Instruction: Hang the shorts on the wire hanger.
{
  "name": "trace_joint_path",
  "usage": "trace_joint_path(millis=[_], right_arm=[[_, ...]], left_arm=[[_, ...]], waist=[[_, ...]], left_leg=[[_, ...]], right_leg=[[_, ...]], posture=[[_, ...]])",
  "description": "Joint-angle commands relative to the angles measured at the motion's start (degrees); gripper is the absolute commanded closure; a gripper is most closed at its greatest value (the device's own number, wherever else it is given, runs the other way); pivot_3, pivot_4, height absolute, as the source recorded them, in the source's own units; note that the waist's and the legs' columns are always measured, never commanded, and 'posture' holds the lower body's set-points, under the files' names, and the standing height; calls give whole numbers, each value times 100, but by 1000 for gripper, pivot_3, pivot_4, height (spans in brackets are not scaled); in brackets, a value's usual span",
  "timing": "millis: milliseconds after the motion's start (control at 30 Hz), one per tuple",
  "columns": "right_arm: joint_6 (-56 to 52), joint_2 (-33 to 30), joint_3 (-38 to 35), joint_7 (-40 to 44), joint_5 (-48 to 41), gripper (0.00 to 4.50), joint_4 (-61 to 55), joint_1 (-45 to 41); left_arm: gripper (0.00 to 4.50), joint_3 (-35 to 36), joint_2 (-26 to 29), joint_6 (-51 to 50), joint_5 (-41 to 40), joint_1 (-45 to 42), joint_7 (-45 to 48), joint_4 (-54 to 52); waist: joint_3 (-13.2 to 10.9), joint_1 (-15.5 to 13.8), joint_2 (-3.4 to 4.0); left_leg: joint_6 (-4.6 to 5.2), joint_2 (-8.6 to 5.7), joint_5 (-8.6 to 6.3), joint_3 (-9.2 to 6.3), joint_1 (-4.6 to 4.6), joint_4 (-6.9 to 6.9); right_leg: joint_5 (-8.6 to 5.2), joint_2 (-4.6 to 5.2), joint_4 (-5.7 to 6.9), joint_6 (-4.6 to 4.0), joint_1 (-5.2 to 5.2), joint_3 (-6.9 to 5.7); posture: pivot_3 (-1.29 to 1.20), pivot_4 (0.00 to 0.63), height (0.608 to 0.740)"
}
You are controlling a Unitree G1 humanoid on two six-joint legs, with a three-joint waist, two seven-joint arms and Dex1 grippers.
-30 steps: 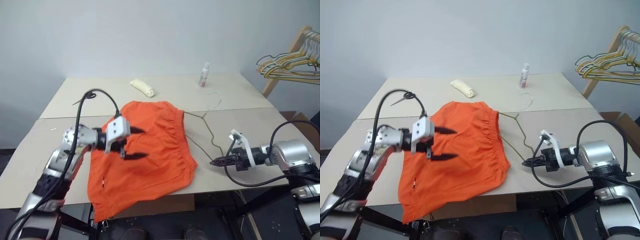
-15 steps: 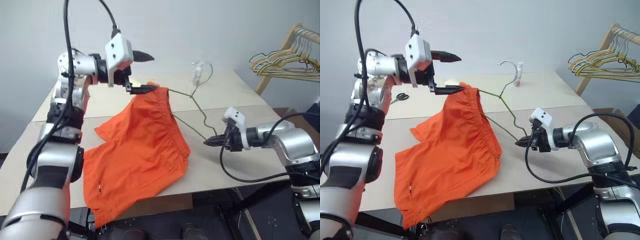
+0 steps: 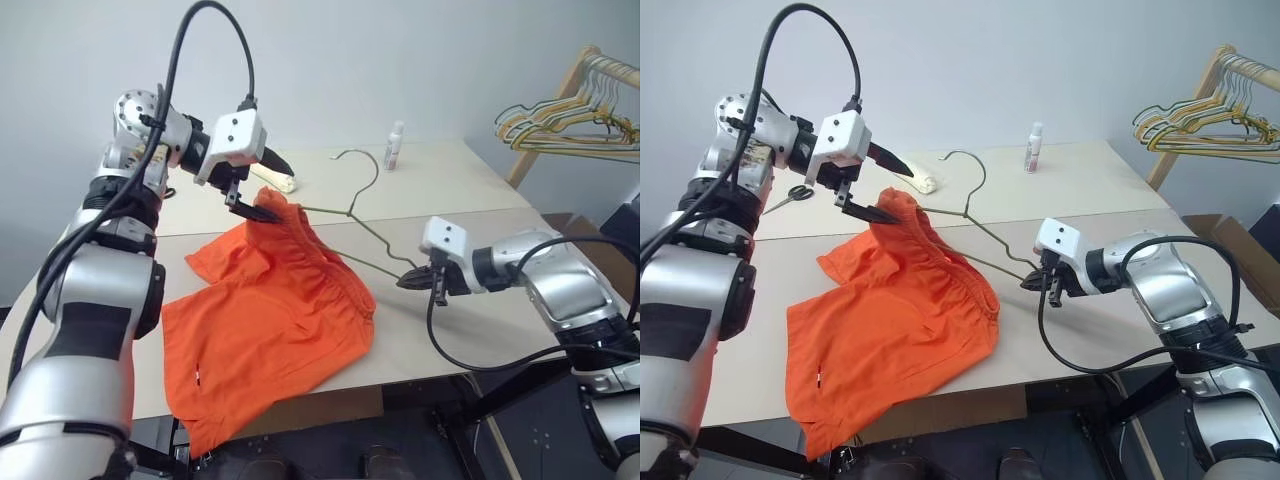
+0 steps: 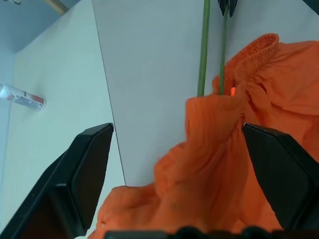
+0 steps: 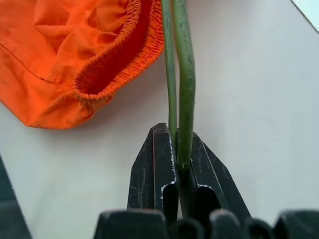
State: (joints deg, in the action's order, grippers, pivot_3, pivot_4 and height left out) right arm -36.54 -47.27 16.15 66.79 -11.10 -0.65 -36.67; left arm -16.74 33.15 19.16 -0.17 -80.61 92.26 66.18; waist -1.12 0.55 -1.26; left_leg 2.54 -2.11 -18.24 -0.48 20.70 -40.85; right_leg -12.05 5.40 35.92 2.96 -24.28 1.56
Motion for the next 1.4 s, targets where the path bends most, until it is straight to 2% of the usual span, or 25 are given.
trace_joint_path(millis=[33, 133, 233, 633, 733, 867, 933, 967, 1100, 1200, 1300, 1400], right_arm=[[45, 137, -118, -13, -41, 4500, -205, -274], [27, 159, -103, 34, -8, 4500, -317, -333], [3, 189, -96, -6, 38, 4500, -359, -414], [316, 193, -24, -206, 321, 4500, -278, -317], [770, 231, 32, -486, 637, 4500, -217, -194], [1530, 370, -68, -712, 799, 4500, -44, -83], [1880, 345, -104, -719, 873, 3911, -30, -24], [1856, 351, -156, -777, 879, 3701, -54, -14], [1564, 179, -521, -855, 737, 2318, -245, 85], [1167, 20, -1213, -1037, 422, 1282, -539, 357], [460, 18, -2203, -1311, -144, 320, -923, 821], [-1, 147, -2913, -1336, -772, 320, -1414, 1556]], left_arm=[[17, -97, 11, 150, 105, -209, 24, 37], [17, -219, 0, 177, 195, -179, 24, 99], [561, -384, 11, 90, 102, -163, 24, 111], [4490, -778, 94, -20, -325, -147, 24, 34], [4490, -1082, 183, 10, -573, -90, 24, -85], [4490, -1107, 198, 128, -570, -77, 24, -48], [4500, -1093, 228, 247, -509, -64, 24, -19], [4500, -1059, 241, 305, -465, -62, 24, -4], [4500, -882, 296, 405, -377, -71, 24, 59], [4500, -635, 289, 440, -244, -82, 24, 165], [4500, -400, 282, 452, -134, -83, 17, 255], [4500, -265, 282, 469, -21, -85, 17, 297]], waist=[[0, 9, -1], [-1, 12, 0], [-1, 13, 0], [-1, 15, 0], [-1, 17, 0], [-1, 21, 0], [-1, 22, 0], [-1, 23, 0], [-1, 24, 0], [-1, 10, 0], [-2, 13, 0], [-1, 10, -1]], left_leg=[[0, 0, 0, 0, 1, 0], [0, 0, 0, -1, 4, 0], [0, 0, 0, -3, 7, -1], [0, 0, 0, -4, 11, -3], [0, 0, 0, -4, 12, -3], [0, -1, 0, -3, 13, -4], [0, -1, 0, -2, 13, -5], [0, -1, 0, -2, 12, -5], [0, -1, 0, -3, 13, -6], [0, -1, 0, -5, 17, -7], [2, -2, -1, -4, 19, -10], [3, -1, -2, -6, 21, -11]], right_leg=[[0, 0, 2, 0, -2, 0], [0, 0, 6, 0, -4, 0], [1, 0, 9, 1, -6, -1], [2, 0, 11, 3, -9, -2], [2, 0, 11, 3, -10, -2], [1, 0, 11, 3, -10, -1], [2, 0, 11, 3, -10, -1], [2, 0, 11, 3, -10, -1], [2, -1, 10, 3, -10, -1], [2, 0, 6, 3, -10, -3], [4, 2, 5, 6, -9, -3], [5, 2, 3, 9, -7, -4]], posture=[[11, 0, 740], [10, 0, 740], [7, 0, 740], [1, 0, 740], [-1, 0, 740], [1, 0, 740], [3, 0, 740], [2, 0, 740], [-16, 0, 740], [-28, 0, 740], [-40, 0, 740], [-48, 0, 740]])
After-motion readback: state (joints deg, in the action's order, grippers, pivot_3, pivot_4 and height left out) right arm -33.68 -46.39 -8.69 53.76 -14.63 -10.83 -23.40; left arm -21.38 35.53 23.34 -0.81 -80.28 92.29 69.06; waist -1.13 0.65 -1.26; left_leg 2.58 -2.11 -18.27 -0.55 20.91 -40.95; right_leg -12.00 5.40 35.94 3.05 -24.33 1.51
